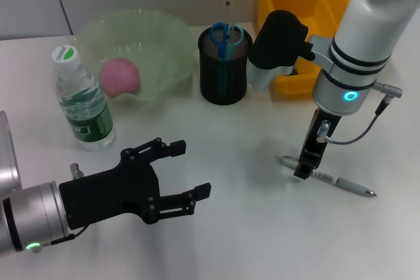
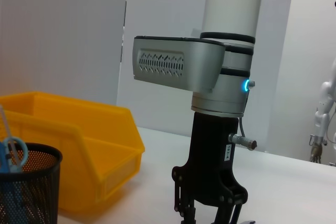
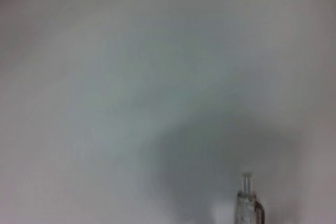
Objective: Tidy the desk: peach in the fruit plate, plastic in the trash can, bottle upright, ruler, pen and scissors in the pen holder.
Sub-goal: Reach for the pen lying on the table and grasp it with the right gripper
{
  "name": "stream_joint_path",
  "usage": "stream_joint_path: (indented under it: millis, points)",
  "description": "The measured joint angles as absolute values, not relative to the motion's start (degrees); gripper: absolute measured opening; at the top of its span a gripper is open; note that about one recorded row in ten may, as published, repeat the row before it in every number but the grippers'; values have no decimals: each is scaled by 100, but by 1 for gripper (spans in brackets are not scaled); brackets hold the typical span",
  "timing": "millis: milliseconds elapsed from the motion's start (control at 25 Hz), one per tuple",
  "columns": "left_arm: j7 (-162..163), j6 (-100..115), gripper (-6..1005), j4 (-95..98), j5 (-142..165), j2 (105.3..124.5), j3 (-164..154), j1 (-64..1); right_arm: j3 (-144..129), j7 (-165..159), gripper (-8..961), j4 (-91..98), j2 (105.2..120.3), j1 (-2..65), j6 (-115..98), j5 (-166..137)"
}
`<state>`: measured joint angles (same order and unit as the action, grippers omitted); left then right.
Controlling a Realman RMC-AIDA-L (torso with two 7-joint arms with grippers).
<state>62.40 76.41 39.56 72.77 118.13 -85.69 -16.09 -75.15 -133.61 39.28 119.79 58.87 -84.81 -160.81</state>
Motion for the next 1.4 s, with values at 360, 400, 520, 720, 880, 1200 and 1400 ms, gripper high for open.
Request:
stream_joint_path:
  millis: [360,400,520,720,880,1200,1400]
  points:
    - [6240,7656,876,3955,7277,11804,-8569,-1608,-7514,-13361,423,3928,11980,5881,-8475,-16068]
    - [6240,7656,876,3955,7278,11804,-8569,-1608,-7515,-13361,420,3929,11980,5881,-8474,-16068]
    - [6240,7656,876,3955,7277,11803,-8575,-1608,-7515,-13361,412,3929,11980,5880,-8473,-16066]
    - [6240,7656,876,3955,7277,11803,-8587,-1608,-7515,-13360,399,3929,11980,5880,-8472,-16066]
    - [6240,7656,876,3955,7277,11803,-8582,-1608,-7514,-13360,388,3929,11980,5883,-8473,-16066]
    - [6251,7658,876,3985,7277,11803,-8579,-1608,-7514,-13389,380,3929,11980,5888,-8475,-16066]
    - [6243,7662,876,3985,7280,11800,-8583,-1614,-7514,-13413,382,3929,11980,5889,-8478,-16066]
